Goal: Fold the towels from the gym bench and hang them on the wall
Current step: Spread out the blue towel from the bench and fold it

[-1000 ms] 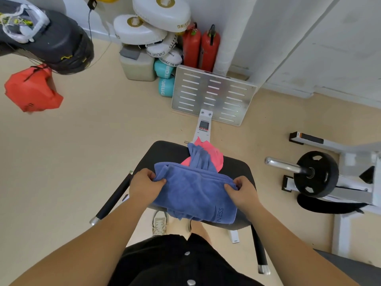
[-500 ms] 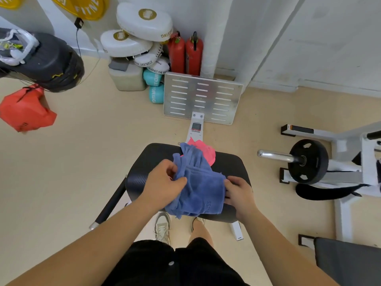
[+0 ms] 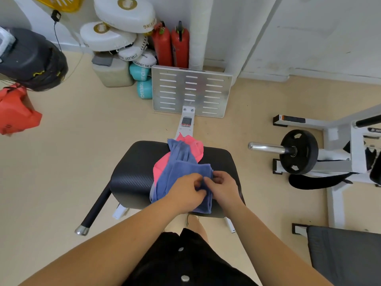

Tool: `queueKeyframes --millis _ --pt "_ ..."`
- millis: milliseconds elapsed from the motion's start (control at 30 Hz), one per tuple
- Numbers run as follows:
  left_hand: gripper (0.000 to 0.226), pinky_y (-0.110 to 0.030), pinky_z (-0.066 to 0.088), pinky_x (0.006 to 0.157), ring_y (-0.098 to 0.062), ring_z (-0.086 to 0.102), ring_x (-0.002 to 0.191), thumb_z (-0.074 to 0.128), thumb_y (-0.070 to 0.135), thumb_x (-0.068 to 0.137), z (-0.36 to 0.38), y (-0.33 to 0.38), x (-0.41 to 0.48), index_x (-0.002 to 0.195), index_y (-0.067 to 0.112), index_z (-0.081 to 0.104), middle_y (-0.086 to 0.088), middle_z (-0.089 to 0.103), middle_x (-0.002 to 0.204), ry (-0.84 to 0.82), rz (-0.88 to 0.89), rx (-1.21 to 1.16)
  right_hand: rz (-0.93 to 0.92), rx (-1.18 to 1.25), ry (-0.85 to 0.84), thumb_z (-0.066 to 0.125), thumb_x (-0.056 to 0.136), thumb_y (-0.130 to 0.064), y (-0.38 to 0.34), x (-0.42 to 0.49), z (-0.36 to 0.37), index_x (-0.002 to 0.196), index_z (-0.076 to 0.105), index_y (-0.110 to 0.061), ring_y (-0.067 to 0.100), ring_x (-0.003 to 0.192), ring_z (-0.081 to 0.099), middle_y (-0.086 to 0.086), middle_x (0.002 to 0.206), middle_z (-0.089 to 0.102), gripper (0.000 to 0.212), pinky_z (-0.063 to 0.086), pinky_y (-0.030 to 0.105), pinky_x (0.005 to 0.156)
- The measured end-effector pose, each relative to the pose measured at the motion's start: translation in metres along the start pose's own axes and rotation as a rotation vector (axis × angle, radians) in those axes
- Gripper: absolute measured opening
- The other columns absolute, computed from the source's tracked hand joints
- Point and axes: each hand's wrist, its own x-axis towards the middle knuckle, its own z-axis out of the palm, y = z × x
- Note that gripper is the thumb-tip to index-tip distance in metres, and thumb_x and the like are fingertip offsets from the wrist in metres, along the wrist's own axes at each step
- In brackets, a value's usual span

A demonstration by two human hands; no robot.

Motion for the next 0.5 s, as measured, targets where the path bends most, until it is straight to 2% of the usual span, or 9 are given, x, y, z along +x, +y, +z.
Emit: queueKeyframes --millis 67,133,200,267,333,433,500 --pt "0.016 -0.032 0.051 0.089 -0.025 0.067 0.099 0.060 0.018 0.099 -0.016 -0.015 -0.006 0.115 0.016 0.061 0.000 0.064 0.098 0.165 -0.067 -0.006 -0.005 -0.066 0.039 0.074 0.093 -0.024 -0.006 0.002 0.005 0.104 0.062 -0.025 0.008 0.081 0.067 -0.011 0.088 0.068 0.016 0.052 0.020 0.069" --pt "0.018 -0.024 0.048 0.075 -0.016 0.065 0.083 0.068 0.027 0.092 -0.030 -0.039 -0.013 0.105 0.023 0.056 0.004 0.065 0.091 0.312 -0.119 0.012 0.045 -0.085 0.037 0.072 0.094 -0.026 -0.011 0.004 0.012 0.092 0.062 -0.025 0.013 0.077 0.067 -0.007 0.085 0.069 0.010 0.047 0.019 0.062" --pt "0.034 -0.026 0.051 0.076 -0.014 0.064 0.085 0.076 0.036 0.085 -0.036 -0.056 -0.020 0.107 0.023 0.054 0.004 0.065 0.095 0.269 -0.209 -0.049 0.136 -0.026 0.006 0.073 0.094 -0.025 -0.015 0.003 0.015 0.090 0.065 -0.021 0.020 0.080 0.071 0.003 0.092 0.074 0.010 0.051 0.024 0.061" --pt "0.043 -0.034 0.057 0.087 -0.017 0.067 0.092 0.080 0.038 0.081 -0.032 -0.064 -0.025 0.113 0.022 0.055 0.003 0.067 0.101 0.206 -0.249 -0.156 0.215 0.106 -0.037 0.075 0.094 -0.021 -0.023 -0.006 0.014 0.094 0.067 -0.017 0.021 0.082 0.072 0.005 0.098 0.075 0.009 0.053 0.026 0.058" --pt "0.038 -0.036 0.058 0.091 -0.018 0.068 0.095 0.081 0.031 0.083 -0.030 -0.065 -0.028 0.110 0.023 0.056 0.003 0.068 0.103 0.192 -0.235 -0.262 0.216 0.214 -0.125 0.076 0.094 -0.017 -0.033 -0.020 0.009 0.099 0.069 -0.012 0.020 0.083 0.073 0.004 0.099 0.074 0.010 0.057 0.025 0.052" --pt "0.027 -0.043 0.061 0.091 -0.024 0.071 0.096 0.080 0.023 0.082 -0.039 -0.064 -0.038 0.103 0.016 0.065 -0.006 0.072 0.103 0.090 -0.253 -0.419 0.190 0.311 -0.283 0.074 0.095 -0.012 -0.049 -0.044 0.000 0.116 0.068 -0.008 0.024 0.093 0.076 0.009 0.113 0.074 0.022 0.062 0.029 0.060" --pt "0.029 -0.051 0.061 0.090 -0.029 0.073 0.097 0.082 0.027 0.079 -0.050 -0.066 -0.048 0.102 0.013 0.071 -0.010 0.075 0.104 0.048 -0.275 -0.521 0.139 0.317 -0.300 0.070 0.096 -0.007 -0.053 -0.055 -0.004 0.123 0.063 -0.007 0.024 0.094 0.076 0.010 0.116 0.073 0.028 0.062 0.030 0.063"
